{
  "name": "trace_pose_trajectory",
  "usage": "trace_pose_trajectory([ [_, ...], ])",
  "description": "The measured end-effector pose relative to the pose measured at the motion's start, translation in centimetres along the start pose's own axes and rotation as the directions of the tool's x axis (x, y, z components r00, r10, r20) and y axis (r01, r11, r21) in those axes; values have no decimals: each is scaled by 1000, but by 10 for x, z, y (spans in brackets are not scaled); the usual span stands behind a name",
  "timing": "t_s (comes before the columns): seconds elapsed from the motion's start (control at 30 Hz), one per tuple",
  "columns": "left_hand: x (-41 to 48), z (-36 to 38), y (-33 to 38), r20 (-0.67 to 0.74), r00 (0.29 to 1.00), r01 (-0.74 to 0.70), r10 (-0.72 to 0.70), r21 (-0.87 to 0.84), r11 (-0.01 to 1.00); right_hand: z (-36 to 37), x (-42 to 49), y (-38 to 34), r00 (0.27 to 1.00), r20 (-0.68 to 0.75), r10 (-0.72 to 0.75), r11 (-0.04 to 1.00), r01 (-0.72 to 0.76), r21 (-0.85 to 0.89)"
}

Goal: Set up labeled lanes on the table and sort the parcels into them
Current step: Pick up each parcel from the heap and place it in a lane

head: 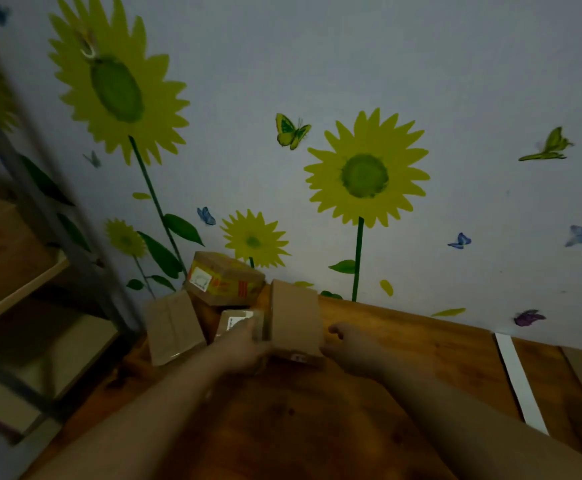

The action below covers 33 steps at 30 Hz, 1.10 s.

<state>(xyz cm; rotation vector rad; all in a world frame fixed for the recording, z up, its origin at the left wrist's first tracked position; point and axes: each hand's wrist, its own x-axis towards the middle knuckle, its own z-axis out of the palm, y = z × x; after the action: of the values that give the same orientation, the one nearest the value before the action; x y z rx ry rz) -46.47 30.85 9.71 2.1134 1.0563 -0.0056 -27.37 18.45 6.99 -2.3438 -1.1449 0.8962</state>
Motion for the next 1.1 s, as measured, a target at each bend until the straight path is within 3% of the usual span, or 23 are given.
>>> trace_pose_trajectory([
  [0.23,75,23,-16,118,991,76,-68,-60,995,44,76,10,997,71,15,984,-28,177],
  [0.37,94,38,-27,152,980,139,-130,-52,989,64,92,14,972,194,130,909,-195,368],
  [0.43,97,40,-29,154,978,151,-141,-49,987,67,94,15,968,189,168,869,-235,436],
  [0.57,88,34,-25,104,989,118,-104,-143,983,52,76,13,981,12,196,889,-183,419],
  [0.7,60,12,-11,-26,1000,1,-8,-251,968,21,36,-1,972,-217,86,895,19,445],
  [0.8,31,-3,7,-190,966,-216,173,-239,947,-1,-3,-19,917,-399,18,893,165,419],
  [0.9,-6,-18,23,-316,928,-297,198,-304,905,-14,-48,-40,856,-517,-3,891,237,386],
  [1.1,-76,-42,43,-321,907,-409,273,-520,750,-18,-138,-70,744,-663,-80,891,352,287],
])
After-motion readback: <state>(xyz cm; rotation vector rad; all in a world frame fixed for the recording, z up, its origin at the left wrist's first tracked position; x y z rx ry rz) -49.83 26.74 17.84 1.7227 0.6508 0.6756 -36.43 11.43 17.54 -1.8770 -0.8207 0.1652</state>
